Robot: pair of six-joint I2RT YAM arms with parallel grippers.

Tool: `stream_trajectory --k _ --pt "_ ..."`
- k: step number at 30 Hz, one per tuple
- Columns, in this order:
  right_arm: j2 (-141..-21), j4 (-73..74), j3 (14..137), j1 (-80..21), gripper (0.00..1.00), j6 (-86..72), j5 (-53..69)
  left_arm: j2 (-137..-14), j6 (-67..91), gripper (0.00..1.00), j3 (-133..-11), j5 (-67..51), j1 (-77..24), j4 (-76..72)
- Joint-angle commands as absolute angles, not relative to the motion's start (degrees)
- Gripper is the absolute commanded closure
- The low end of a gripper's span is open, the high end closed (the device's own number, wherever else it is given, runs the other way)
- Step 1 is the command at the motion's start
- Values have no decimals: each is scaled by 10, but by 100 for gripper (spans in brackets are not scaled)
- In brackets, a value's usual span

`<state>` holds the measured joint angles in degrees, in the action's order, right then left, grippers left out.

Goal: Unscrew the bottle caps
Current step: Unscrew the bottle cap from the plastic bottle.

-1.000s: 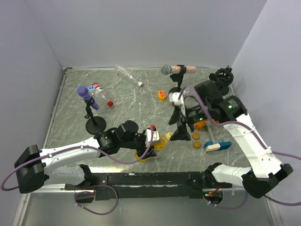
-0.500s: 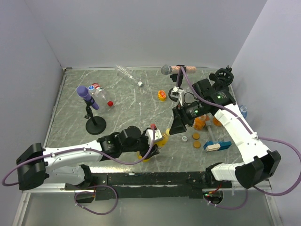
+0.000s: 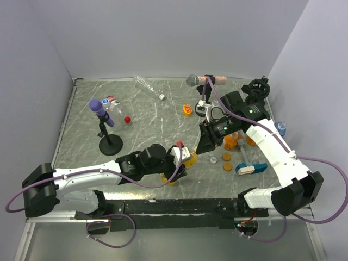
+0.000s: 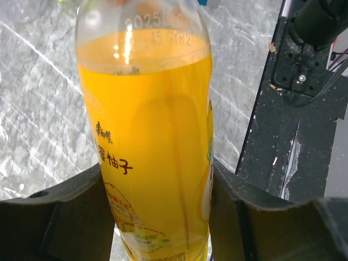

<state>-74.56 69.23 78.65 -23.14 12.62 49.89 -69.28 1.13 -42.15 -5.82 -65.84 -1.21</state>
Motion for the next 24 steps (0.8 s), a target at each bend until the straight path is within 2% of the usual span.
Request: stream_trajectory --k 1,3,5,10,14,19,21,24 --pt "-744 694 809 -236 70 119 498 -692 18 93 -456 -54 -662 -69" --pt "-742 697 813 -236 82 127 503 -692 17 93 -455 -54 -662 -68" --pt "-741 705 818 -239 89 148 517 -687 13 93 -454 -58 -662 -65" --pt "-735 734 835 -262 97 268 560 -660 -38 94 -425 -106 -663 -76" --pt "-721 746 839 -295 99 425 580 -627 -78 94 -398 -164 -661 -85" --pt "-672 765 817 -358 97 696 586 -599 -102 94 -384 -198 -661 -82" --pt "-656 725 808 -381 93 711 553 -591 -104 93 -381 -202 -660 -76" --pt "-684 743 849 -395 93 700 526 -584 -101 93 -372 -200 -660 -74"
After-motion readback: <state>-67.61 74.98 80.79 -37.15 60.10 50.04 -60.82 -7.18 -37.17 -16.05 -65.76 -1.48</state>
